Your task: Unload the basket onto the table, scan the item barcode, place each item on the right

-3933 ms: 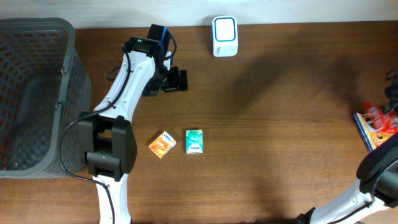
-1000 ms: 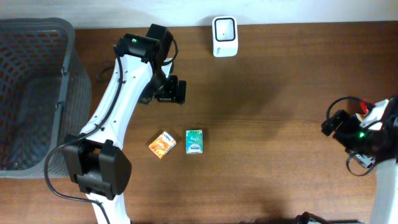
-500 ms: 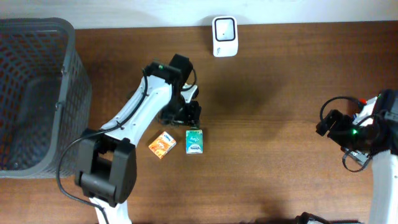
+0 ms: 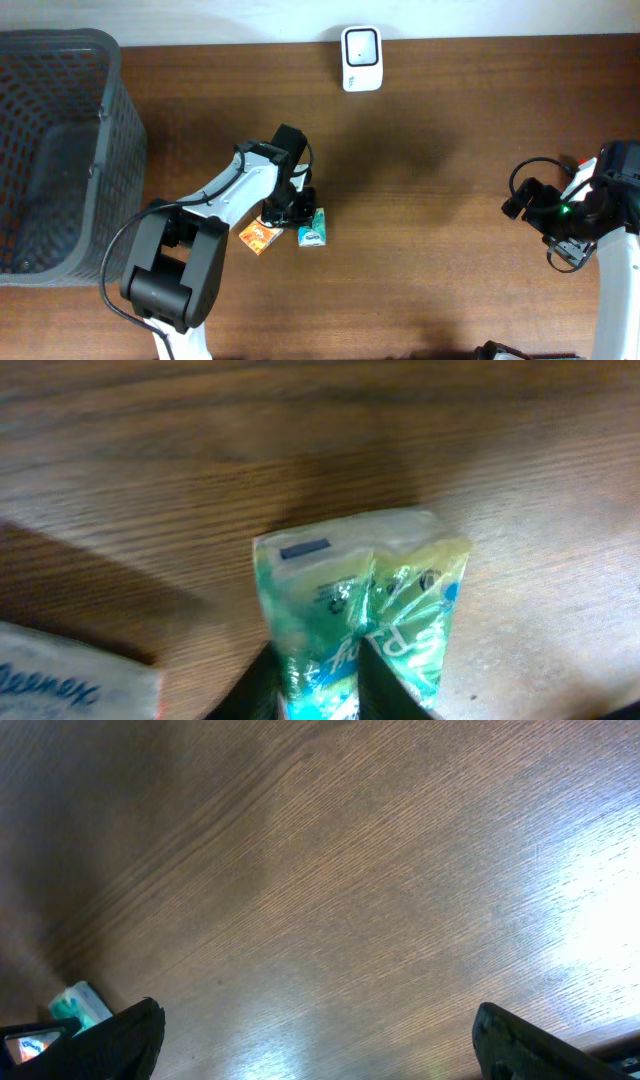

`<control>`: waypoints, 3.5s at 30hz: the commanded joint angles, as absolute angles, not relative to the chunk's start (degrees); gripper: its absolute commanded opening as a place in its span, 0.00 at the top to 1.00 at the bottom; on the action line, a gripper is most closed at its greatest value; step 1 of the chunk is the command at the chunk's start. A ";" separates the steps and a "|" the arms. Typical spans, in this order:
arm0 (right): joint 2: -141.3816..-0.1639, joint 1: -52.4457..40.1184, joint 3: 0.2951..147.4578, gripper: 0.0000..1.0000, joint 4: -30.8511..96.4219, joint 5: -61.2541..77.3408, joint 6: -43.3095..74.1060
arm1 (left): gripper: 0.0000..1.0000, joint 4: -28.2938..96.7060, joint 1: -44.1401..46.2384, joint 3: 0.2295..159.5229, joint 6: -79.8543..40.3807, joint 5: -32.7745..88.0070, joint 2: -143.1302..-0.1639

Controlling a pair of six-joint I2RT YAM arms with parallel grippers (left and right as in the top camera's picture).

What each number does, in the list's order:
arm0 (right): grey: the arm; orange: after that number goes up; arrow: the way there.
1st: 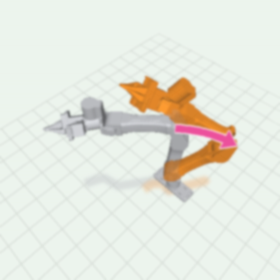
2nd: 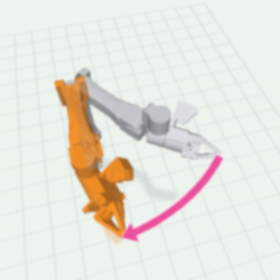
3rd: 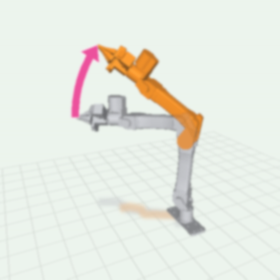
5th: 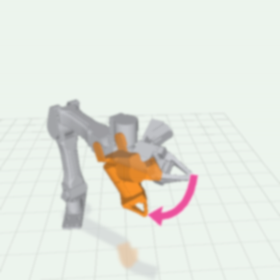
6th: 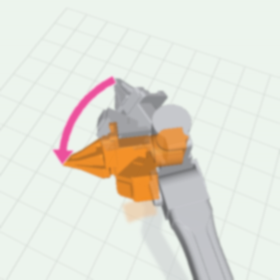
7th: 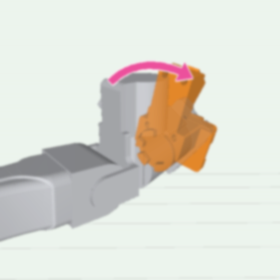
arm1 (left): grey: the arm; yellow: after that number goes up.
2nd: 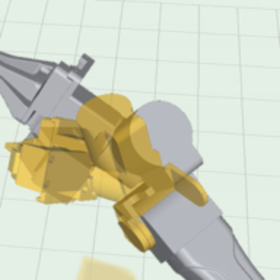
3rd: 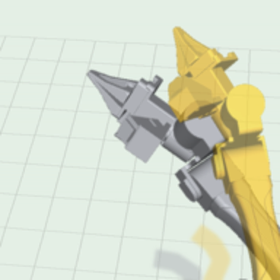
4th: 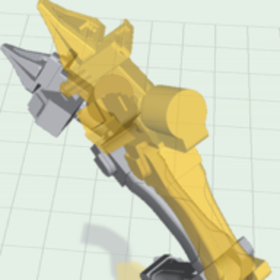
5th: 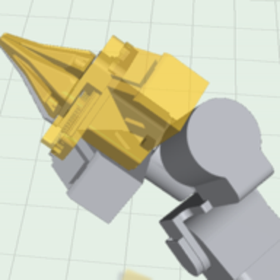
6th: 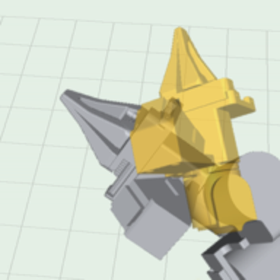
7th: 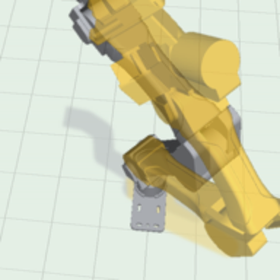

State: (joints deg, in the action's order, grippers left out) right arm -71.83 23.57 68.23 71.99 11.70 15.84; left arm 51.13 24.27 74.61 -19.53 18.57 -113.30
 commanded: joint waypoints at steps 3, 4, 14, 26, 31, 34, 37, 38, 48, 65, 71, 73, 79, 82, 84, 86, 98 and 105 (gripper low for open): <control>-71.35 23.24 68.14 0.02 72.84 13.06 15.25 | 0.84 45.23 28.56 74.08 -19.92 22.98 -112.53; -71.42 23.24 68.14 0.02 73.21 14.98 15.27 | 0.84 42.89 29.67 74.08 -19.92 25.10 -112.53; -77.78 18.68 63.05 0.02 69.69 24.67 15.46 | 0.39 61.36 23.24 98.48 -14.68 12.97 -110.74; -89.82 -13.39 60.73 0.42 46.76 13.06 38.44 | 0.01 69.38 17.30 99.37 -18.98 0.45 -110.78; -99.59 -16.95 60.73 0.42 41.54 21.93 38.35 | 0.01 70.00 14.37 99.37 -19.90 -0.25 -110.78; -102.13 -16.99 60.14 0.42 40.56 25.39 37.78 | 0.01 70.81 13.02 99.37 -19.88 -0.25 -110.78; -102.19 -16.99 58.37 0.42 38.65 26.94 37.76 | 0.01 70.76 12.88 99.37 -19.88 -0.25 -110.78; -102.19 -16.99 58.00 0.44 38.48 27.57 37.76 | 0.01 70.78 12.88 99.37 -19.90 -0.25 -110.78; -102.39 -17.67 54.28 0.64 33.45 28.95 38.46 | 0.01 70.78 12.91 99.37 -19.90 -0.25 -110.78; -102.91 -20.12 54.28 0.96 29.47 26.39 41.36 | 0.01 70.81 12.91 99.37 -19.88 -0.25 -110.78; -101.03 -8.49 54.33 0.96 25.21 52.45 19.62 | 0.01 70.78 12.91 99.37 -19.88 -0.25 -110.78; -101.03 -4.93 54.33 0.96 23.05 61.43 16.16 | 0.01 70.74 12.91 99.37 -19.88 -0.27 -110.78; -101.03 -3.03 54.33 0.96 5.41 88.90 13.54 | 0.01 69.95 12.91 99.37 -19.90 -0.25 -110.78; -100.99 -2.96 54.33 0.96 2.04 88.92 16.56 | 0.01 69.87 12.91 99.37 -19.90 -0.25 -110.78; -100.99 -2.96 54.33 0.96 1.83 88.95 16.58 | 0.01 69.87 12.91 99.37 -19.90 -0.25 -110.78; -100.99 -2.90 54.33 0.96 1.45 88.95 16.99 | 0.01 69.73 12.91 99.37 -19.88 -0.25 -110.78; -100.99 0.71 54.33 0.96 1.15 88.95 17.39 | 0.01 69.23 12.91 99.37 -19.88 -0.25 -110.78; -100.99 0.78 54.33 0.90 -22.65 88.92 29.21 | 0.01 68.18 12.91 99.35 -19.88 -0.25 -110.78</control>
State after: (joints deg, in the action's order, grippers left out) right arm -102.06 0.45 53.93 -14.98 87.39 21.12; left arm 68.55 12.99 99.02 -19.33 0.36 -111.33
